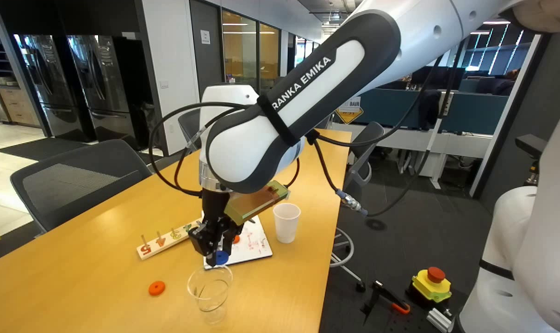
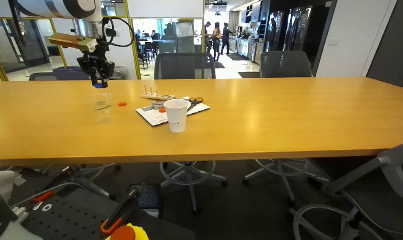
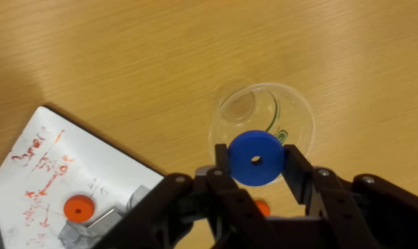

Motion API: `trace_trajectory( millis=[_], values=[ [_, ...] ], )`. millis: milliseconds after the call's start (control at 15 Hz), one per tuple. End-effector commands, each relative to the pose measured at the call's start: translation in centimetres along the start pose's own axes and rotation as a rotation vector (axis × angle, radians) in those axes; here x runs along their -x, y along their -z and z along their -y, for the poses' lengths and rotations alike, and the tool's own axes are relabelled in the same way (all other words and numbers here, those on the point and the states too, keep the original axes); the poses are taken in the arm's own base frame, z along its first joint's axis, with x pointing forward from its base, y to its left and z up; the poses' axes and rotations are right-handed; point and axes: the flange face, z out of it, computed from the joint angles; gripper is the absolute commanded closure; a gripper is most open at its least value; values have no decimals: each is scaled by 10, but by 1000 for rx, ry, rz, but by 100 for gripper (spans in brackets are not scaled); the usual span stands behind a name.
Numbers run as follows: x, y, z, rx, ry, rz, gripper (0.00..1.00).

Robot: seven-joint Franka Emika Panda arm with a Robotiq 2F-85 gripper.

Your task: Pick up the orange and yellow objects from the table and put them in the two cups

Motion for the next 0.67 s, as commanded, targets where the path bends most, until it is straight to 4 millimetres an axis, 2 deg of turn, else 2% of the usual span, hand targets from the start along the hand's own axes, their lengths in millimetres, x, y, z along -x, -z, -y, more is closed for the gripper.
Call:
trace_trajectory(
  millis=[0, 600],
  values=[
    [2, -9, 15, -37, 19, 24, 77],
    [-9, -39, 11, -34, -10, 56, 78]
  ],
)
